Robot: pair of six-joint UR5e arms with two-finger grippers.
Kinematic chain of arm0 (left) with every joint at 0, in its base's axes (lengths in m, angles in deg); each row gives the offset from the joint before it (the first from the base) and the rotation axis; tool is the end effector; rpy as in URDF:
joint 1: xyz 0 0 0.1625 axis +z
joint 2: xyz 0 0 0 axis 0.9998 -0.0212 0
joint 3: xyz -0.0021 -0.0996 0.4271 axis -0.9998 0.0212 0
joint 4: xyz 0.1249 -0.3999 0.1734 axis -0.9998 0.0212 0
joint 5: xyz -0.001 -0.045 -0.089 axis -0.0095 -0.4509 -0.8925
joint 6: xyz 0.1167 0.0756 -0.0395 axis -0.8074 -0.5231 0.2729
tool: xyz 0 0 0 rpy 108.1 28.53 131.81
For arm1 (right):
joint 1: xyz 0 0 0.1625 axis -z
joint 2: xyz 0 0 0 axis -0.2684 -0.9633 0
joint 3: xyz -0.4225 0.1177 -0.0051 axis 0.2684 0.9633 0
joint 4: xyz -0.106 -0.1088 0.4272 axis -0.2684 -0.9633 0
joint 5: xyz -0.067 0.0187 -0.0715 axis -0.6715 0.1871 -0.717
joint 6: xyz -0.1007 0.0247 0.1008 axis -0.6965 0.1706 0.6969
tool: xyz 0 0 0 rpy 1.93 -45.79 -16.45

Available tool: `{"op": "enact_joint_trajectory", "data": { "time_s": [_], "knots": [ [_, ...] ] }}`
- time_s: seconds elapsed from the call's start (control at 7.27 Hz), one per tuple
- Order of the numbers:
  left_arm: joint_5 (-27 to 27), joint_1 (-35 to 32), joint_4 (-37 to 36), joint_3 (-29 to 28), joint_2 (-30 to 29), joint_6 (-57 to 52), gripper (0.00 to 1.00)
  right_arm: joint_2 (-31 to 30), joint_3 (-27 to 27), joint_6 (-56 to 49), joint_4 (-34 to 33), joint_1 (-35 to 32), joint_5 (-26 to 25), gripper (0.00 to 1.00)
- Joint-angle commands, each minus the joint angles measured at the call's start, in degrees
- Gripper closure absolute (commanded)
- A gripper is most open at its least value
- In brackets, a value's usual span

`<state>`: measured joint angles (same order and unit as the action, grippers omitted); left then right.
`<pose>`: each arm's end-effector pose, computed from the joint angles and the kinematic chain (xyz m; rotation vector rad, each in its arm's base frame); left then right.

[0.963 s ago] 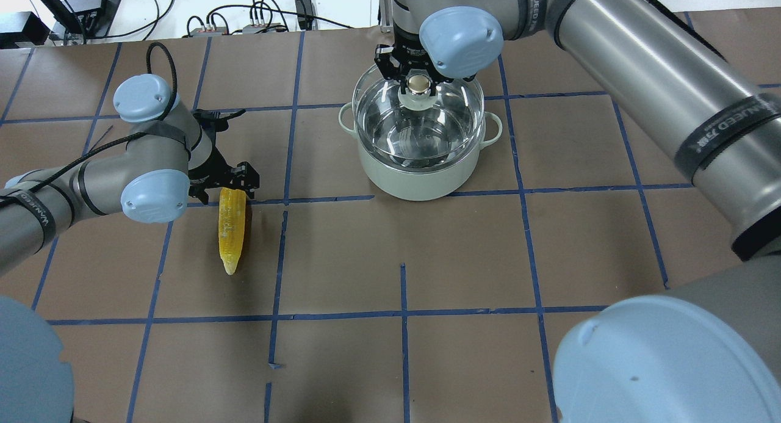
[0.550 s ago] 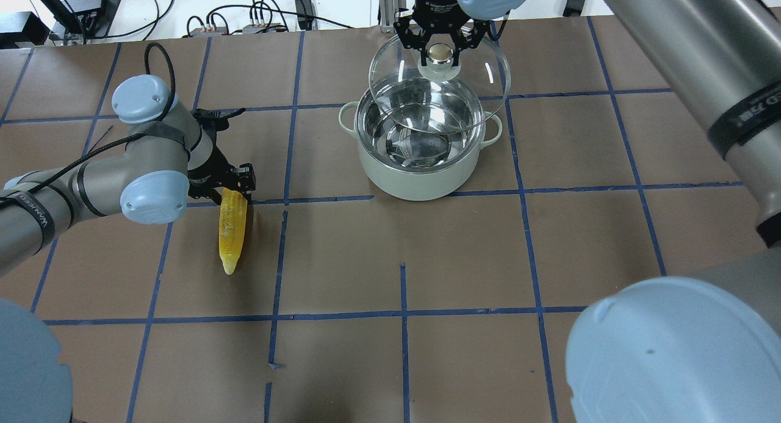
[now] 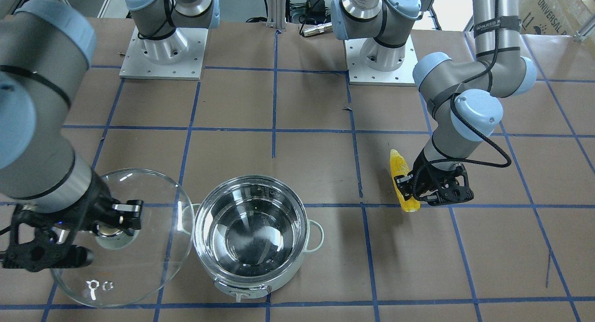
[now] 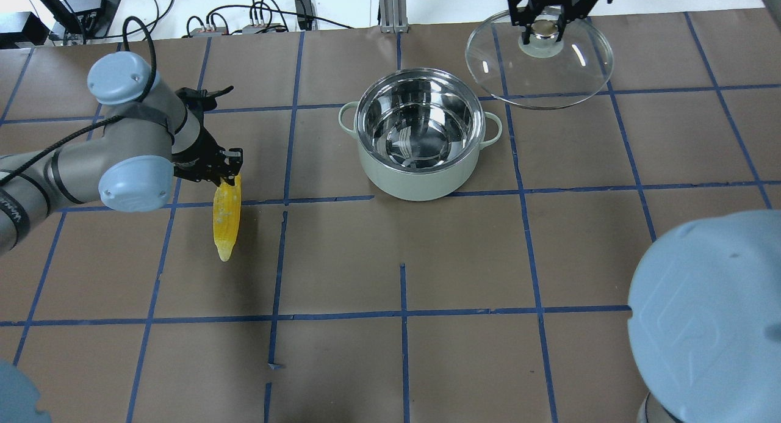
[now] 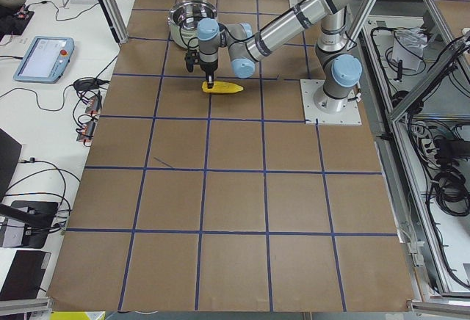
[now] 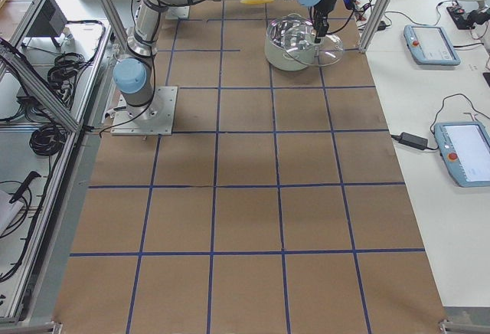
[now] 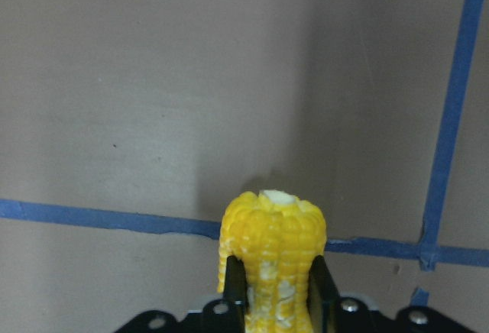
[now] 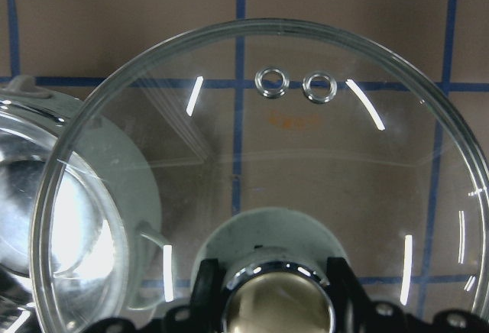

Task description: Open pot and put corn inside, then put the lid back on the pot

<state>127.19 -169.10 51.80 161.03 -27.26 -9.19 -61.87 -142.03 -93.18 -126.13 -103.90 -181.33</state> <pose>-0.0335 -0.5967 0.2200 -0.2280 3.1278 -0.0848 0.1049 -0.7482 0.4039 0.0573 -3.0952 0.0010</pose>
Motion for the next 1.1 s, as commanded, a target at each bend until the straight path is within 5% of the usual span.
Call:
{"op": "enact_joint_trajectory", "data": {
  "time_s": [0.0,0.14,0.41,0.96],
  "knots": [
    [1.28,-3.07,18.71,-14.40,3.14,3.44,0.98,-0.22,-3.96,-9.00,-0.07,4.83,-0.28,0.71],
    [1.45,-7.70,29.86,-26.06,2.19,8.67,0.98,-0.83,-5.55,-9.38,-0.33,5.28,-0.28,0.72],
    [1.98,-15.54,37.34,-41.93,-5.15,15.72,0.98,-1.10,-7.67,-9.47,-0.86,7.38,-1.42,0.73],
    [1.19,-26.18,28.96,-48.41,-19.57,27.34,0.98,-5.22,-14.86,-8.42,-4.79,7.39,-1.34,0.73]
  ]
}}
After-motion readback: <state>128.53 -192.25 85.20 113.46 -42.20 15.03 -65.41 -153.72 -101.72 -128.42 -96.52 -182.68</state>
